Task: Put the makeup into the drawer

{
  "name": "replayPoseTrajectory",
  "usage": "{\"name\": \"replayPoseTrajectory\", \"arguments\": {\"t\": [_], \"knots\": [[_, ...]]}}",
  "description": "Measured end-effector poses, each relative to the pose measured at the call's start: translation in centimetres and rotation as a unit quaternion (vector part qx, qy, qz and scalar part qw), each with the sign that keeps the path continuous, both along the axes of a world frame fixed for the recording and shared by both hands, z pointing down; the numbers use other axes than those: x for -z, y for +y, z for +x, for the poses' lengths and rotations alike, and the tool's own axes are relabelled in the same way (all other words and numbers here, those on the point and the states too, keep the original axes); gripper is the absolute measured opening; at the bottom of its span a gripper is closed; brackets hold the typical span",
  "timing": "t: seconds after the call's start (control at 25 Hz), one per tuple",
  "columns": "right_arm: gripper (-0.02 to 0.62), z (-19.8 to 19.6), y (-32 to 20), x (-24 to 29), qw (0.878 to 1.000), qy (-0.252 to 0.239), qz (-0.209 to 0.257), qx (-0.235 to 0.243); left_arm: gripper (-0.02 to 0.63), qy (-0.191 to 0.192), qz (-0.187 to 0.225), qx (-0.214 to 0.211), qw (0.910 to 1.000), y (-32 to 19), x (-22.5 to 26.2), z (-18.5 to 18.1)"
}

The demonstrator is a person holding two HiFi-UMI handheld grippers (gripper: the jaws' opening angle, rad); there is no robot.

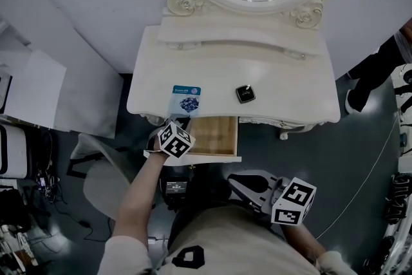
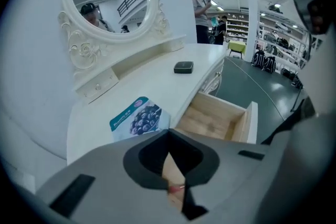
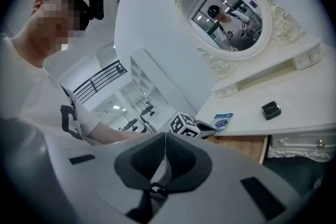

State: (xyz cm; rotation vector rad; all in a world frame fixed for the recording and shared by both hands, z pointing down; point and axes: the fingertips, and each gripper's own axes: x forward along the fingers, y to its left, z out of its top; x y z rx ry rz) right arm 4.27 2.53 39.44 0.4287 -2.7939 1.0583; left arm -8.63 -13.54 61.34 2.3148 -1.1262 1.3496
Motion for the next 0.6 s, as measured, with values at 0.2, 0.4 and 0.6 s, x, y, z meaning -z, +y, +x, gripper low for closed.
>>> {"name": "replayPoseTrajectory", "arguments": {"t": [0.2, 0.4, 0.6], "knots": [[0.029, -0.3, 0.5, 0.3, 1.0, -0.002, 0.004, 0.007, 0.055, 0.039, 0.037, 0.034, 0.998, 0.0, 3.6, -0.2], [0.029, -0.5, 1.1, 0.6, 1.0, -0.006, 0.011, 0.014, 0.054, 0.058, 0.066, 0.051, 0.9948, 0.9, 6.3, -0.4], [0.028, -0.5, 2.1, 1.2, 0.999, -0.009, 0.021, 0.024, 0.054, 0.076, 0.087, 0.061, 0.9915, 2.2, 8.7, -0.2]]}}
